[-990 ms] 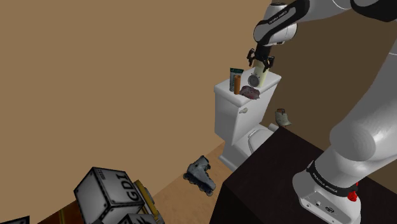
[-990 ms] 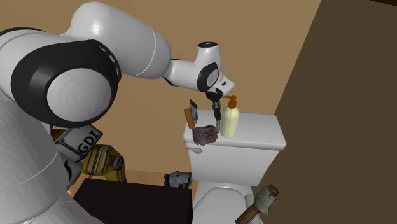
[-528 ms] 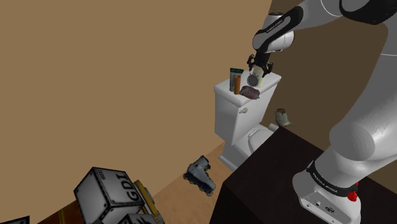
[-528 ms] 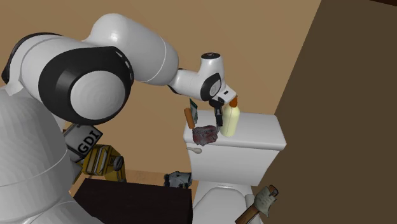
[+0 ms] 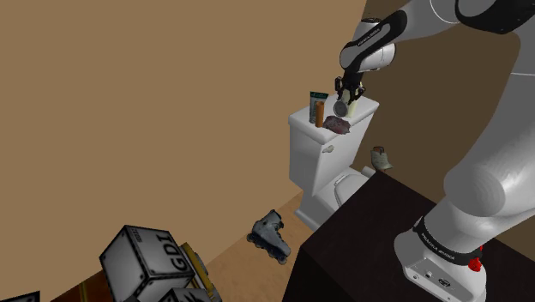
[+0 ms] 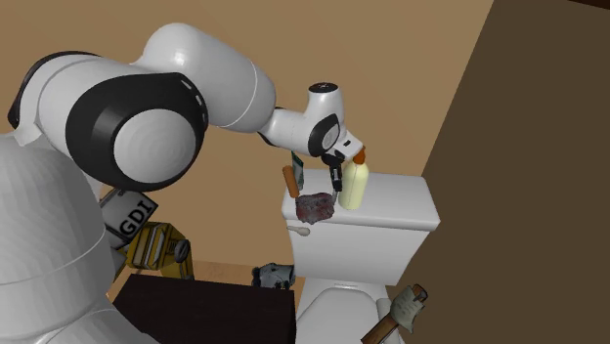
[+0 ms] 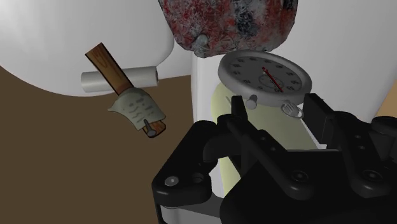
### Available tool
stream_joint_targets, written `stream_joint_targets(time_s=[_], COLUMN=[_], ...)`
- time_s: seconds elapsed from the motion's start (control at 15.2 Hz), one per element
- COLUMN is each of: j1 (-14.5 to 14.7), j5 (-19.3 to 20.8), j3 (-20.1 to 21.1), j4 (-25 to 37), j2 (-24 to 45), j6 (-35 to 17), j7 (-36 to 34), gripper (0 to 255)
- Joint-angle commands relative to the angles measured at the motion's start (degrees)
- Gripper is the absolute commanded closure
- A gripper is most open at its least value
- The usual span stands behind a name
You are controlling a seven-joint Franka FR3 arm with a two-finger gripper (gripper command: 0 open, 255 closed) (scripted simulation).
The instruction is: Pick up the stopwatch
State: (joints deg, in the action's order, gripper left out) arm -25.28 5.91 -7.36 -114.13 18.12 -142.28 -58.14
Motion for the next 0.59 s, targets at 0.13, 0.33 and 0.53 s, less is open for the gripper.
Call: stream_joint_targets(time_s=[0.13,0.33,0.53], j1=[0.0,0.0,0.1], j5=[0.0,0.0,0.0], j3=[0.0,0.0,0.0], j4=[-0.2,-0.1,0.5], j2=[0.3,-0.3,-1.7], j6=[0.2,0.9,2.9], j7=[-0.1,0.0,0.2], gripper=[255,255,255])
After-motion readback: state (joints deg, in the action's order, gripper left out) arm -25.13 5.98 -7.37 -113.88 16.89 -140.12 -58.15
